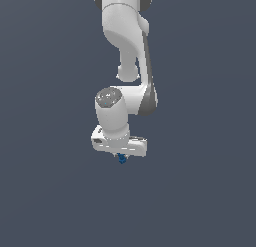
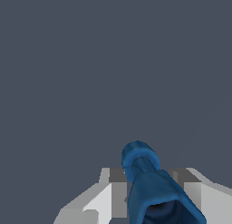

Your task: Pick up the object and move it to a goal position.

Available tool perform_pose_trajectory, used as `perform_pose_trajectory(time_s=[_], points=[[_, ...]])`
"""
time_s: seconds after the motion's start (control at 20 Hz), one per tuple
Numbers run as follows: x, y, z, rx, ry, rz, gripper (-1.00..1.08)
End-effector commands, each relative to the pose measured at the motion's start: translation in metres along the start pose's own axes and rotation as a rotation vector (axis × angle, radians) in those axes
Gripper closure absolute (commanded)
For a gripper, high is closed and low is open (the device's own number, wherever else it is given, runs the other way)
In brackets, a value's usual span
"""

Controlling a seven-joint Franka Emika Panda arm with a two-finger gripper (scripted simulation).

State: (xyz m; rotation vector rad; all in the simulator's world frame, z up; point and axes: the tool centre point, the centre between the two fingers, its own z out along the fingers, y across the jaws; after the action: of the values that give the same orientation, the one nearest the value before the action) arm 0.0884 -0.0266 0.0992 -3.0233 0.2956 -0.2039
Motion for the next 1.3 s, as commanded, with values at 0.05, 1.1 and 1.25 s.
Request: perform_pose_trajectory(time_s=[0.05,1.1,1.25], points=[[0.004,-0.042,-0.031,0.058,0.073,0.058,1.08],[0.025,-0.224,-0.241,0.374,0.472,0.378,1.08],[0.025,-0.236,-0.263,0.401,0.509,0.407,1.08]])
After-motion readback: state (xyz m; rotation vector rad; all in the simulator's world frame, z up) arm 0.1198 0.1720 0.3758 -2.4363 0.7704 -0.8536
